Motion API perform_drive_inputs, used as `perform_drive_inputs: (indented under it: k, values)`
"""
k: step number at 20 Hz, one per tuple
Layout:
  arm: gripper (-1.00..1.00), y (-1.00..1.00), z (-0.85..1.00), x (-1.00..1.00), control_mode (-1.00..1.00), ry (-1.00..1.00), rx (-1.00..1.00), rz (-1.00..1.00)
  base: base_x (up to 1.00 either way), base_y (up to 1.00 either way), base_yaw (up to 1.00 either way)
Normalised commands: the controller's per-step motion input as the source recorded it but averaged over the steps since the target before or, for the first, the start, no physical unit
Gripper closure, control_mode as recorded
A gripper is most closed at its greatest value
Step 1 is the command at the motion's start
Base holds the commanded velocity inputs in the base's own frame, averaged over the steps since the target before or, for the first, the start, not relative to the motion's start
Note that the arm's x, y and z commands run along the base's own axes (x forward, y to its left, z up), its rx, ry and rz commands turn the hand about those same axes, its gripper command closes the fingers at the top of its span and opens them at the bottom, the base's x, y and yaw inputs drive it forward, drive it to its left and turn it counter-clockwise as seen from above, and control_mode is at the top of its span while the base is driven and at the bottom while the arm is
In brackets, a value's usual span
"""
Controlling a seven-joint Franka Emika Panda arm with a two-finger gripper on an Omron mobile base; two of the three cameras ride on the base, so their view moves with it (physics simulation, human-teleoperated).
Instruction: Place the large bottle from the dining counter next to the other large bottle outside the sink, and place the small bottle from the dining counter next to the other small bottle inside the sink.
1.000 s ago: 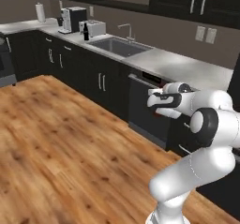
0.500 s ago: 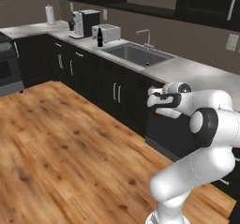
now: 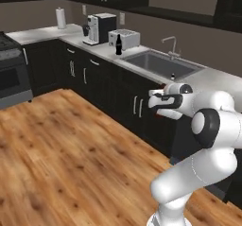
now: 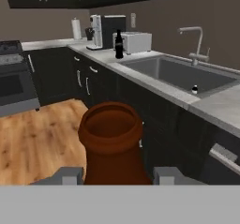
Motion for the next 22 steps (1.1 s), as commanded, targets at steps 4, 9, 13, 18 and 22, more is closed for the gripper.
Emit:
perform_drive_inputs:
  k: [4, 9, 13, 18, 22]
  values:
    - [1.00, 0.00, 0.00, 0.00, 1.00, 0.00, 0.00, 0.00, 1.00, 0.18, 0.03]
    - [1.00, 0.00, 0.00, 0.00, 1.00, 0.00, 0.00, 0.00, 1.00, 0.15, 0.01]
    - [1.00, 0.00, 0.00, 0.00, 1.00, 0.00, 0.00, 0.00, 0.95, 0.19, -0.01]
    - [1.00, 0.00, 0.00, 0.00, 1.00, 0.00, 0.00, 0.00, 0.71, 0.21, -0.10]
    - [1.00, 0.00, 0.00, 0.00, 1.00, 0.00, 0.00, 0.00, 0.65, 0.23, -0.15]
